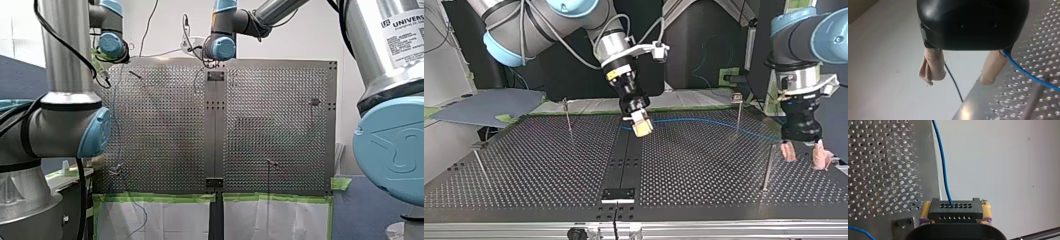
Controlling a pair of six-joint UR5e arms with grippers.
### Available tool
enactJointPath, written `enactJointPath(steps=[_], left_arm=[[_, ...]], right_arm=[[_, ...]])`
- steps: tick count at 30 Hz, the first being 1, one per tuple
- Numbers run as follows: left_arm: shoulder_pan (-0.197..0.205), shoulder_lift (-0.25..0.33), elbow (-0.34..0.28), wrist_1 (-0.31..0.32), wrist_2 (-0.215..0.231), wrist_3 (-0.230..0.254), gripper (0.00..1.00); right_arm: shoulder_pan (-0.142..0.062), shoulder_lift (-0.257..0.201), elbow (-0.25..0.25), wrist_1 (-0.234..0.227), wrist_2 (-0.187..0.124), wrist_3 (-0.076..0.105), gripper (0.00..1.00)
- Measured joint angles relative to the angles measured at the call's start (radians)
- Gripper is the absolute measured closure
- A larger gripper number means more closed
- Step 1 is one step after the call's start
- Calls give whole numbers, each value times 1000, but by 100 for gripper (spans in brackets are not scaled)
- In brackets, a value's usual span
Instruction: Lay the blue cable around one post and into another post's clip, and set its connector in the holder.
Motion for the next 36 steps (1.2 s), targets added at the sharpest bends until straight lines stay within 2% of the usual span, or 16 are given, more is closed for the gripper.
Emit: enactJointPath(steps=[8,13,17,23,36], left_arm=[[69,-9,2,19,33,-14,0],[112,-39,11,27,55,-15,0],[149,-67,23,31,82,-15,0],[182,-80,39,32,118,-26,0],[185,-120,61,35,217,-30,0]], right_arm=[[7,3,-14,-30,16,1,100],[9,6,-20,-75,26,5,100],[13,21,-38,-88,27,7,100],[25,72,-90,-58,25,2,100],[51,183,-201,1,21,1,100]])
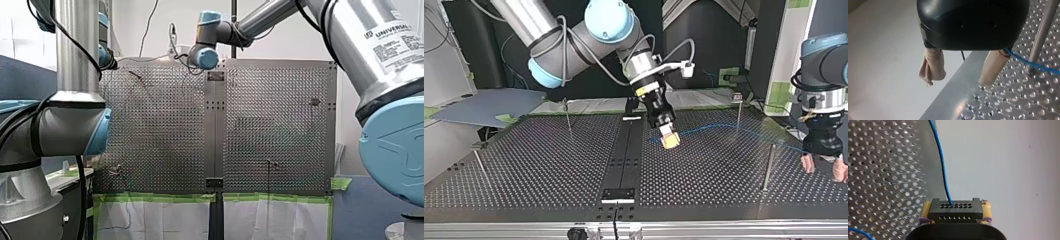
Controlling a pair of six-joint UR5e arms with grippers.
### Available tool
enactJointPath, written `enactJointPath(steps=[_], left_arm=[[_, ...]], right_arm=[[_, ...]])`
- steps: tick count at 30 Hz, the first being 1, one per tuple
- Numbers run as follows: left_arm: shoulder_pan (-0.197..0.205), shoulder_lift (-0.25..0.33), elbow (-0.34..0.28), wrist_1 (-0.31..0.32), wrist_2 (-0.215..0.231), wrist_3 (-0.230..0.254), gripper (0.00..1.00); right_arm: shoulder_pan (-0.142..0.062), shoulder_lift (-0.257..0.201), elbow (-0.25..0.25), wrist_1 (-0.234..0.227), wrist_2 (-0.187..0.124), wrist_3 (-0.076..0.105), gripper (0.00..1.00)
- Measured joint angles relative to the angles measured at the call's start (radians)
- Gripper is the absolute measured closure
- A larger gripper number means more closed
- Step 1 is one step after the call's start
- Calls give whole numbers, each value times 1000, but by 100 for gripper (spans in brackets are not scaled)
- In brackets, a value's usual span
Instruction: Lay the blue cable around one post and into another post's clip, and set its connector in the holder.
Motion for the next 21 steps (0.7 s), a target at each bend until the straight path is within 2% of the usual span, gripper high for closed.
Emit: enactJointPath(steps=[4,9,15,21], left_arm=[[3,-1,3,7,16,-17,0],[8,-2,3,22,19,-38,0],[11,-15,4,42,18,-63,0],[12,-33,5,53,21,-59,0]], right_arm=[[5,34,-34,24,0,0,100],[8,64,-81,32,0,5,100],[8,79,-132,31,0,12,100],[10,93,-181,37,-1,14,100]])
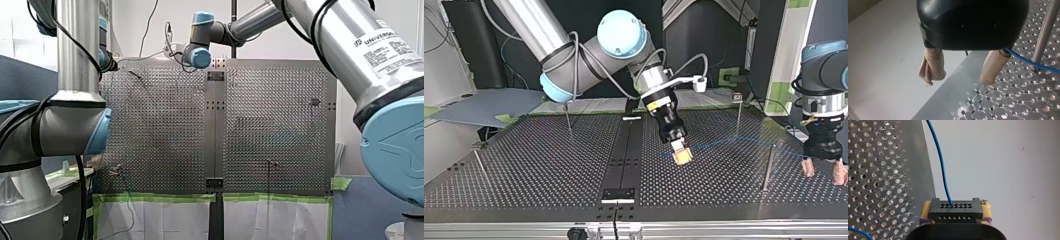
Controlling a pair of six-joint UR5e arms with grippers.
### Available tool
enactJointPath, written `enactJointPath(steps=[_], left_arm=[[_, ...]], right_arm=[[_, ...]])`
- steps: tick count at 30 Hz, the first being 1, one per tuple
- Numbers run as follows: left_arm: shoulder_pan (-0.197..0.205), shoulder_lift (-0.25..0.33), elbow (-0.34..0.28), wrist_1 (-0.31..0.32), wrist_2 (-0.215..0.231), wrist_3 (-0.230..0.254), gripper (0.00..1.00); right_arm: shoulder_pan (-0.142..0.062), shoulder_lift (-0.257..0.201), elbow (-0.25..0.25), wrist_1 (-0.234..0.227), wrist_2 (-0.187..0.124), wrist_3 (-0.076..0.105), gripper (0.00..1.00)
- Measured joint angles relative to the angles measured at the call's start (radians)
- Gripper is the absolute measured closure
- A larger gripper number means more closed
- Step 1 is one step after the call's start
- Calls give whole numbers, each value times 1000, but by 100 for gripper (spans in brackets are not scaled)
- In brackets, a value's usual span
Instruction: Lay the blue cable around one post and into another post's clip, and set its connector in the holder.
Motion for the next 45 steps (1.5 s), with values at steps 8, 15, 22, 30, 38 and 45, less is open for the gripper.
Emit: enactJointPath(steps=[8,15,22,30,38,45], left_arm=[[0,-18,25,6,1,-17,0],[-8,-63,43,27,6,-12,0],[-9,-84,51,51,1,-12,0],[-13,-117,53,55,-6,3,0],[-27,-140,52,49,-12,30,0],[-42,-142,43,52,-30,38,0]], right_arm=[[7,46,-60,39,2,-4,100],[9,78,-120,55,6,-1,100],[6,121,-172,94,17,0,100],[-11,155,-239,104,36,0,100],[-39,162,-301,115,82,0,100],[-63,180,-338,168,143,-2,100]])
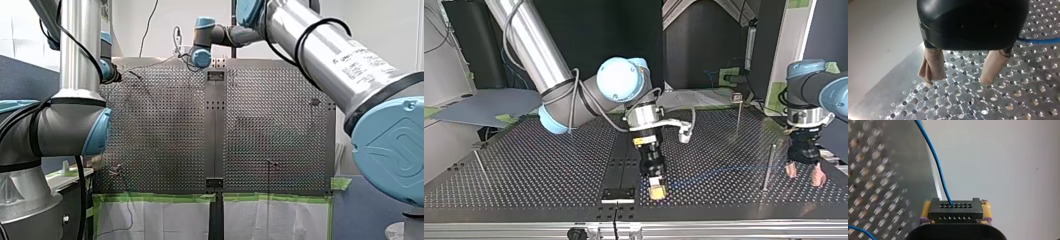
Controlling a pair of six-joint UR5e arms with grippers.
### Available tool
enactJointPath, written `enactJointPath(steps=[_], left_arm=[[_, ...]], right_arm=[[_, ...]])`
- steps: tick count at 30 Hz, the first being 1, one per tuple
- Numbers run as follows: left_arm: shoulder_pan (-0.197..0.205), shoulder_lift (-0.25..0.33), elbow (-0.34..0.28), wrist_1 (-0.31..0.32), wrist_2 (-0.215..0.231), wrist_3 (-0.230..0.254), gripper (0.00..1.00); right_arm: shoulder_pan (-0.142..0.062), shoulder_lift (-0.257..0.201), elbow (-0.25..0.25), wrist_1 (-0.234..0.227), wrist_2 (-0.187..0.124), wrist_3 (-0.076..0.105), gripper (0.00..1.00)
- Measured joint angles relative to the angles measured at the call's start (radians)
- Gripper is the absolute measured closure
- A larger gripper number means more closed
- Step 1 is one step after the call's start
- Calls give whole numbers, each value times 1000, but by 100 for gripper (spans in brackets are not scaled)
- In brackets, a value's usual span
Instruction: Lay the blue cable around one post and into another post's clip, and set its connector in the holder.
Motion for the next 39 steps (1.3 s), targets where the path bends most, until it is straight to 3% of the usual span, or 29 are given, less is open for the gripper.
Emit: enactJointPath(steps=[7,11,20,28,39], left_arm=[[-15,0,-10,2,-3,1,0],[-24,0,-10,-2,-3,1,0],[-43,0,-11,-15,-13,0,0],[-50,0,-11,-27,-17,-8,0],[-66,0,-11,-32,-21,-10,0]], right_arm=[[-18,7,35,53,54,-1,100],[-24,0,66,50,86,1,100],[-15,-54,151,-28,171,37,100],[-21,-58,227,-104,248,98,100],[-62,-50,322,-198,340,115,100]])
